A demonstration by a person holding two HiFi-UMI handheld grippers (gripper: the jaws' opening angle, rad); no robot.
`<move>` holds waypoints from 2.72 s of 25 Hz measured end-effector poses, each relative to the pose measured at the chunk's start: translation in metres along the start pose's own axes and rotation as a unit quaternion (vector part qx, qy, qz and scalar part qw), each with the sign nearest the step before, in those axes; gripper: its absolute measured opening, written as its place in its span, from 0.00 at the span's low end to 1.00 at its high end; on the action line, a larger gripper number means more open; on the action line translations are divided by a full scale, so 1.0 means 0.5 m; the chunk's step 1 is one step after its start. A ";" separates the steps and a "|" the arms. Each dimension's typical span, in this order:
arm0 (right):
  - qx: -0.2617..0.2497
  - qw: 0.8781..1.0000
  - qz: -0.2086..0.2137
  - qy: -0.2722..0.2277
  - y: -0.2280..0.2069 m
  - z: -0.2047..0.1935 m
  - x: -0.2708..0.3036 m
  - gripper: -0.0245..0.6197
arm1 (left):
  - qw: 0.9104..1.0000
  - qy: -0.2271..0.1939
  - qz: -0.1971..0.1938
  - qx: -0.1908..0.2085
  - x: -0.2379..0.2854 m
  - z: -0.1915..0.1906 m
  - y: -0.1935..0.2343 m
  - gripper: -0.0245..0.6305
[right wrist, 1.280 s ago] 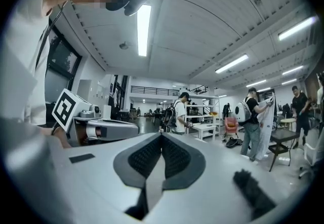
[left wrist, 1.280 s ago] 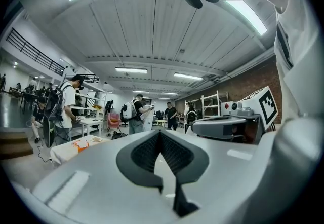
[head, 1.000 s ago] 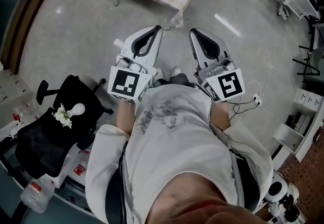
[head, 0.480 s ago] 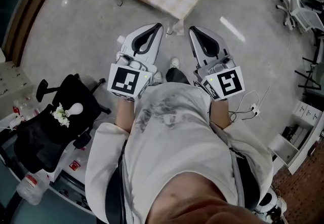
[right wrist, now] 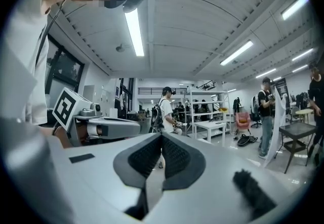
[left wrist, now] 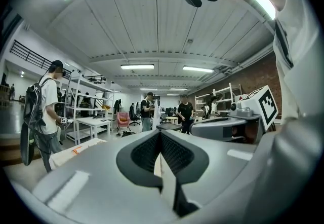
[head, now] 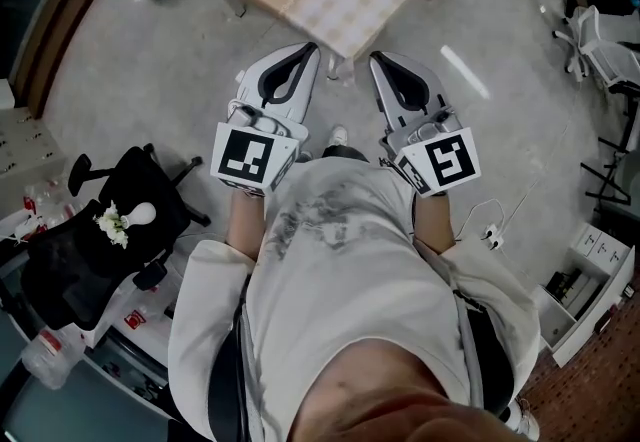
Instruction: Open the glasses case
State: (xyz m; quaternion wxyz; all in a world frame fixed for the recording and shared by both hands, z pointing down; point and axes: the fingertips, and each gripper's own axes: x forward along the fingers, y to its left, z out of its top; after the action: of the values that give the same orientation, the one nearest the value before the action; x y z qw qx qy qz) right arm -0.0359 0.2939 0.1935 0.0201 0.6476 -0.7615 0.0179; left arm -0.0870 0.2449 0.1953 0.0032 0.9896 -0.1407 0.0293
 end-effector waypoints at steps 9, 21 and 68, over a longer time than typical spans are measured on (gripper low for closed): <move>0.006 1.000 0.011 0.008 -0.061 -0.010 0.008 0.06 | 1.000 0.005 0.004 0.001 0.065 -0.007 -0.001 0.04; 0.000 1.000 -0.008 0.026 -0.145 -0.032 0.090 0.06 | 1.000 0.010 -0.015 -0.006 0.176 -0.031 0.062 0.04; 0.019 0.990 0.010 0.139 -0.505 -0.201 0.472 0.06 | 0.992 0.106 0.010 -0.070 0.534 -0.193 0.396 0.04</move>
State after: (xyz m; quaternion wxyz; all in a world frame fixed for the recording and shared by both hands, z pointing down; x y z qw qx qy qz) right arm 0.1762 0.0261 0.3067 0.1134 0.6316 -0.7571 0.1223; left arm 0.1082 -0.0179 0.3067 0.0874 0.9768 -0.1513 0.1239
